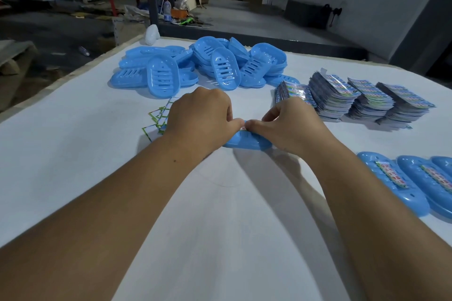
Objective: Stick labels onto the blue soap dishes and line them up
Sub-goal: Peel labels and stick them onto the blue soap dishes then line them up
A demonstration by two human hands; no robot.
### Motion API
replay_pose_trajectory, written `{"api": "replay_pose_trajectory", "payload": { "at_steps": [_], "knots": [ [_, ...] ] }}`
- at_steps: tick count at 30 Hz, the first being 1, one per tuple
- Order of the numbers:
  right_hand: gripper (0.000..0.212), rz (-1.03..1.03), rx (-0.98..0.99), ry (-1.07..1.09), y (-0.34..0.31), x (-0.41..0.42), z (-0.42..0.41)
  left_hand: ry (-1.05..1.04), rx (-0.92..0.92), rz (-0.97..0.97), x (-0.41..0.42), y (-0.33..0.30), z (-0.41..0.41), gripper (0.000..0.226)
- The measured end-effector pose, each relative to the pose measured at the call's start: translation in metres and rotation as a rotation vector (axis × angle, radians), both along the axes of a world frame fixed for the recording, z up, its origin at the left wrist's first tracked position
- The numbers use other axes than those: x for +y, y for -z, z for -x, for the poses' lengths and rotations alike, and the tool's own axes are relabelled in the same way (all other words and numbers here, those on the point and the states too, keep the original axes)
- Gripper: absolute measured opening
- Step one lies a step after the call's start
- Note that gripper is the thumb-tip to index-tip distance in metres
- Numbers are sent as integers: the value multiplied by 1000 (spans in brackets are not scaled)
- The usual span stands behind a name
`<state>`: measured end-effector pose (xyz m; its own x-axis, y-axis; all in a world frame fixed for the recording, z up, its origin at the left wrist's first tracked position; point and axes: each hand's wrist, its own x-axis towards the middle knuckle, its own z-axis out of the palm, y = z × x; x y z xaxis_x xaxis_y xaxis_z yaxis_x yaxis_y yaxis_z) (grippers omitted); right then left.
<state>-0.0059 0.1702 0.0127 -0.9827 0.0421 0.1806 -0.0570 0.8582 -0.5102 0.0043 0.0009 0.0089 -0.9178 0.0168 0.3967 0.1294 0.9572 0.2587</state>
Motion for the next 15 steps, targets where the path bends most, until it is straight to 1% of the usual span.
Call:
{"api": "replay_pose_trajectory", "payload": {
  "at_steps": [2,4,5,8,10,12,14,15],
  "knots": [
    [66,60,-21,1,1,3,1,-3,7,15,1,-1,0,40],
    [66,123,-67,-9,2,5,1,-9,4,14,1,-1,1,45],
    [58,155,-91,-14,3,6,3,-9,0,3,0,-1,1,43],
    [29,249,-125,-25,3,9,6,-9,-20,-44,-1,0,0,29],
    [20,272,-113,-31,3,10,8,-14,-37,-84,-3,0,-1,24],
    [24,276,-72,-36,4,10,7,-22,-44,-130,-4,0,-1,23],
    [38,259,-26,-97,4,8,4,-30,-38,-164,-5,0,-1,22],
    [46,215,-18,-159,4,7,1,-35,-34,-173,-5,0,-1,21]
  ]
}}
